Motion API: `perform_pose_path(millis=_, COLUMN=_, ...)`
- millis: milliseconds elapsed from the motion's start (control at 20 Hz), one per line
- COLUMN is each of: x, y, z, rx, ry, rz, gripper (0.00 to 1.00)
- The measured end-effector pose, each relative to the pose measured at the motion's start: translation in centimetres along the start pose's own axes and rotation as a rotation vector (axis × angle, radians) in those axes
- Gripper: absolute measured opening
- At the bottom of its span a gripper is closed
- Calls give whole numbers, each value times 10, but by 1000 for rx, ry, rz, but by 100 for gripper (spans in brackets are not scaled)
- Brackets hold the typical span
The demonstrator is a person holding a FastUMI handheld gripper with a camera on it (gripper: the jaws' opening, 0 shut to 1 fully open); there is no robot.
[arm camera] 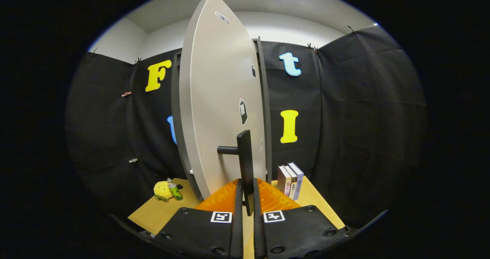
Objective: Open the shoe cabinet door, grab the shoes and put them into the shoe cabinet, then close the shoe cabinet door.
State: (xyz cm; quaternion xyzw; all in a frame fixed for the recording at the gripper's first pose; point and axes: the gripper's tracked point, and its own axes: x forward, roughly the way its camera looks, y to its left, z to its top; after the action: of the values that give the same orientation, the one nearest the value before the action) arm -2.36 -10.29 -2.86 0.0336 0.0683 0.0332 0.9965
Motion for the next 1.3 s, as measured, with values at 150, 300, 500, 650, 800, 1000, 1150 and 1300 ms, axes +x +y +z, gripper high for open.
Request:
perform_pose_path(millis=150, x=-4, y=-23, z=2, rx=2, ry=-7, rz=-41, gripper=15)
perform_pose_path(millis=300, x=-4, y=-48, z=4, rx=11, ry=-21, rz=-97, gripper=14)
perform_pose_path(millis=500, x=-11, y=-78, z=10, rx=24, ry=-35, rz=-159, gripper=10)
perform_pose_path(millis=650, x=-20, y=-91, z=16, rx=54, ry=-61, rz=-172, gripper=9)
perform_pose_path(millis=800, x=-28, y=-90, z=17, rx=72, ry=-75, rz=-169, gripper=10)
perform_pose_path(millis=1000, x=-35, y=-86, z=26, rx=37, ry=-102, rz=-204, gripper=10)
perform_pose_path(millis=1150, x=-50, y=-74, z=37, rx=-2, ry=-133, rz=-205, gripper=13)
perform_pose_path(millis=1300, x=-71, y=-54, z=59, rx=4, ry=-190, rz=-171, gripper=31)
